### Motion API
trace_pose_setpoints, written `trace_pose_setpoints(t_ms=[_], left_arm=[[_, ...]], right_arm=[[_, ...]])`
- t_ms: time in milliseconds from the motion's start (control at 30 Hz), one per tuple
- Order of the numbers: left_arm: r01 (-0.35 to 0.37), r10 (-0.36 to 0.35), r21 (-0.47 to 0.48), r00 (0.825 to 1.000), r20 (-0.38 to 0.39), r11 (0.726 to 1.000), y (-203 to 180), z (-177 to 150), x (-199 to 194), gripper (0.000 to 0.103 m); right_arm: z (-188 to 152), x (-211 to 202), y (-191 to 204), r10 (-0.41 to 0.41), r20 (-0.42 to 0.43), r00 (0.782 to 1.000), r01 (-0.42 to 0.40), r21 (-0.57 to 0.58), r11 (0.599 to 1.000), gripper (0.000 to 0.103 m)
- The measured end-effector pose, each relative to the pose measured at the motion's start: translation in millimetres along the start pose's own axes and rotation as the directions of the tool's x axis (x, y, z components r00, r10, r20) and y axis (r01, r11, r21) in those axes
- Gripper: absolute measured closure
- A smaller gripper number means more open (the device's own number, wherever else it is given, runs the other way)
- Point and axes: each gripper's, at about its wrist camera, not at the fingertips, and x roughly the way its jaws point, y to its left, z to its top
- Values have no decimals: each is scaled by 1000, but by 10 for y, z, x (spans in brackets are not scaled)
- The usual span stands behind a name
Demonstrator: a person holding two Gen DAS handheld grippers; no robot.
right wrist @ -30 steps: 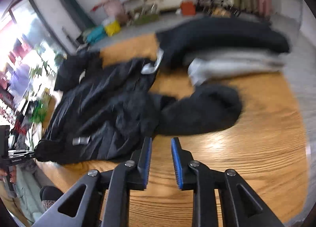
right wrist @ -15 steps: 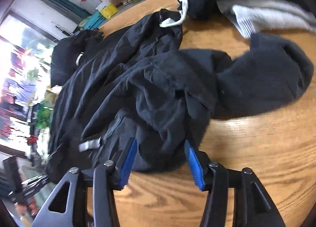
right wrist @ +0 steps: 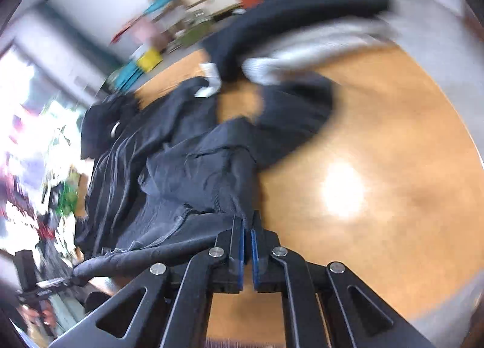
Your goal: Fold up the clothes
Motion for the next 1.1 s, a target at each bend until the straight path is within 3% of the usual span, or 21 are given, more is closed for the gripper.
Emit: trace_pose_setpoints(t_ms=[133, 267, 300, 333, 400, 433, 500, 600, 700, 767, 833, 933, 1033, 1067, 1100], left_arm=[[19, -19, 17, 999, -29, 1000, -84, -67, 45, 95], [45, -46, -11, 997, -68, 999, -69, -93, -40, 86], [40, -42, -25, 996, -76, 999, -43, -106, -90, 79], [30, -33, -40, 996, -83, 999, -14, -120, -147, 73], [33, -35, -54, 999, -32, 998, 26, -105, -375, 56], [37, -37, -60, 999, -1, 998, 45, -94, -498, 53], [49, -44, -54, 996, 79, 997, 50, 9, -714, 42], [7, -1, -40, 989, 149, 999, 20, 289, -759, 39], [-76, 82, -63, 990, 114, 995, 21, 656, -434, 38], [-143, 150, -83, 985, 90, 986, 11, 956, -163, 38], [-212, 220, -90, 971, 94, 973, -6, 1206, 37, 38], [-361, 366, -67, 922, 124, 930, -83, 1622, 305, 42], [-525, 509, 29, 836, 203, 850, -242, 1982, 564, 80], [-578, 551, 60, 801, 234, 814, -297, 2100, 649, 99], [-578, 549, 89, 804, 229, 811, -323, 2215, 757, 99]], right_arm=[[-385, -295, -519, -59, -32, 998, 63, 141, 988, 99], [-591, -378, -720, -126, -90, 988, 141, 184, 973, 98], [-608, -368, -744, -140, -103, 985, 157, 190, 969, 92], [-590, -380, -762, -155, -101, 983, 172, 196, 965, 75], [-500, -443, -781, -195, -76, 978, 207, 201, 958, 52], [-418, -478, -749, -202, -53, 978, 208, 191, 959, 52], [-237, -539, -659, -195, -5, 981, 193, 166, 967, 51], [31, -530, -462, -176, 57, 983, 169, 105, 980, 49], [266, -294, -124, -84, 58, 995, 83, 19, 996, 49], [377, -17, 156, -10, 11, 1000, 11, -40, 999, 48], [353, 283, 450, 46, -63, 997, -52, -109, 993, 44], [272, 669, 786, 54, -136, 989, -77, -167, 983, 44], [210, 905, 982, 64, -161, 985, -95, -193, 977, 43], [192, 968, 1019, 62, -168, 984, -95, -197, 976, 42], [182, 1020, 1030, 53, -172, 984, -87, -200, 976, 41]])
